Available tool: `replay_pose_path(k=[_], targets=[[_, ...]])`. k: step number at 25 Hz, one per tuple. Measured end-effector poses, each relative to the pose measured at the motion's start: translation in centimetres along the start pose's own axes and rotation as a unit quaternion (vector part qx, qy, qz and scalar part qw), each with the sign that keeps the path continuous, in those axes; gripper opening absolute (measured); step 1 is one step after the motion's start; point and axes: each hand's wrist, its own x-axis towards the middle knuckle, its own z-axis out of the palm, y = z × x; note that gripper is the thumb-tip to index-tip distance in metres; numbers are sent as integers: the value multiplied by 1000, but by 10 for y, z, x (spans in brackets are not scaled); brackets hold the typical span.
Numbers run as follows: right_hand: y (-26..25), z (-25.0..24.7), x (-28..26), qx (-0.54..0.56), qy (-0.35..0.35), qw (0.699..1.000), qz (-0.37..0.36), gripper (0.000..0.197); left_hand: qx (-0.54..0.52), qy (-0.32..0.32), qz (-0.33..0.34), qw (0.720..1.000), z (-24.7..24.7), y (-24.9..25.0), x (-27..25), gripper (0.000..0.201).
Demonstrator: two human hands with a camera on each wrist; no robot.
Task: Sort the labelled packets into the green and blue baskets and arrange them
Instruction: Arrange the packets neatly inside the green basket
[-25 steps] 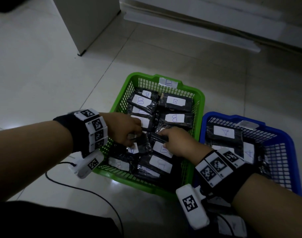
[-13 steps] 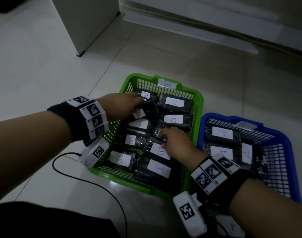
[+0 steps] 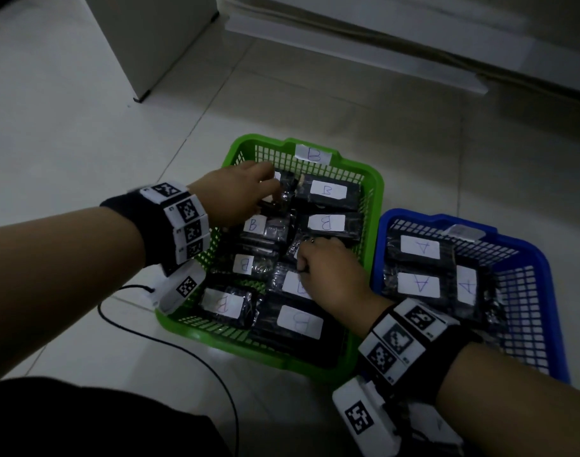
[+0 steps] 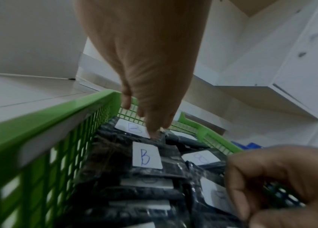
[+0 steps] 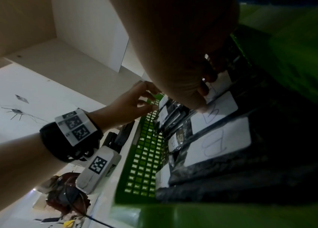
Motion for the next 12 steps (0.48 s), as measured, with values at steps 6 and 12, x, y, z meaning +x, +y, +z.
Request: replay_pose_path(k=[6,12], targets=[[-10,-4,-25,-72,-219,972,-35,54,-135,-345,71,926,14,17,-29,28],[-14,5,-19,-48,-202,978,-8,75,-4,-325,98,941,24,14,-48,52]])
